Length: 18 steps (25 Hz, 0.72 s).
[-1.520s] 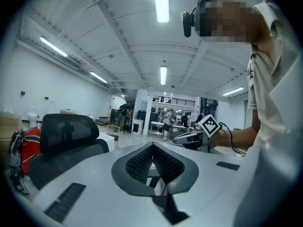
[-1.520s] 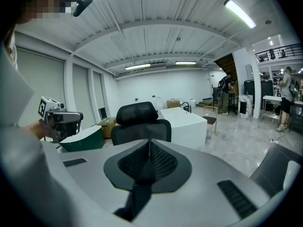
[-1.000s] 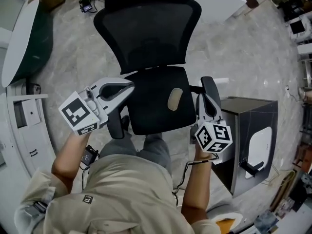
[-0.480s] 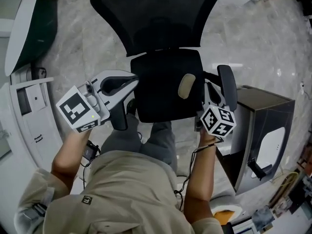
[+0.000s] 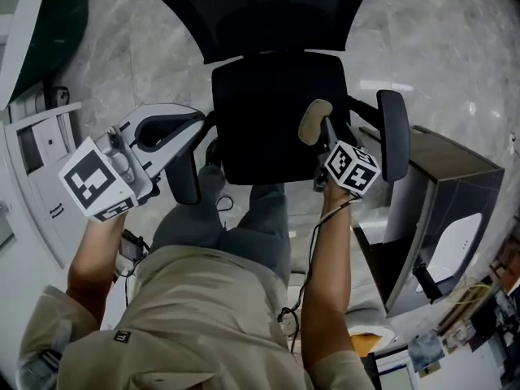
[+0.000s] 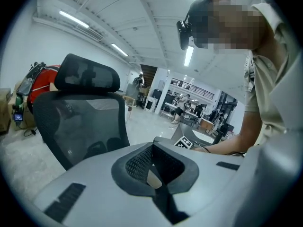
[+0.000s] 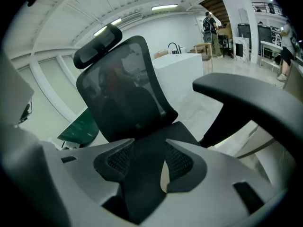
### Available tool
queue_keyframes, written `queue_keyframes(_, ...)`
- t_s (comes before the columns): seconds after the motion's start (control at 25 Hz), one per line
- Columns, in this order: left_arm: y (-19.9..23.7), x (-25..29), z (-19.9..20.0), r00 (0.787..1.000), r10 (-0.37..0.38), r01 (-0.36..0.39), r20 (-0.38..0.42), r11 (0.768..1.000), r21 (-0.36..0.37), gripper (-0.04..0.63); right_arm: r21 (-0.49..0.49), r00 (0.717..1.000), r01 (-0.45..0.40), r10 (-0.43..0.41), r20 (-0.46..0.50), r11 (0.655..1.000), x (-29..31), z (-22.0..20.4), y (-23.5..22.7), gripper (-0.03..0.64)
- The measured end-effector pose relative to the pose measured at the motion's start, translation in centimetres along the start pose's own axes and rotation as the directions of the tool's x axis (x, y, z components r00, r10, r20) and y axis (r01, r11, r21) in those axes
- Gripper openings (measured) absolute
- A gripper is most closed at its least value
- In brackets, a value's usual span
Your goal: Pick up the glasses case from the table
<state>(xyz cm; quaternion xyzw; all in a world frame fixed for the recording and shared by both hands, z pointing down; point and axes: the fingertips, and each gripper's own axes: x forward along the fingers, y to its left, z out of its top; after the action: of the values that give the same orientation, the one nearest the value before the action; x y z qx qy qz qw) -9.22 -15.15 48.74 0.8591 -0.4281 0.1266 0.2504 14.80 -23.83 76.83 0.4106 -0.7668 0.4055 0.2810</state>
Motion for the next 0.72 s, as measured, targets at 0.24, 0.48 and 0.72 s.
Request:
queue_keyframes(0.24, 1.1, 0.8, -2.6, 0.999, 0.006, -0.007, -0.036, 1.000, -0.028, 0.015, 0.015, 0.992, 0.034, -0.032, -0.122, 0.999, 5.0, -5.0, -2.4, 0.259)
queue_keyframes(0.48, 2.6, 1.0, -5.2, 0.997, 0.034, -0.038, -0.071, 0.997, -0.060, 0.015, 0.023, 0.974, 0.082, -0.075, -0.212, 0.996, 8.9, -9.3, -4.6, 0.307)
queue_keyframes(0.72, 3.3, 0.8, -7.5, 0.994, 0.054, -0.062, -0.092, 0.995, -0.083, 0.015, 0.028, 0.957, 0.123, -0.112, -0.266, 0.992, 11.9, -12.0, -6.6, 0.314)
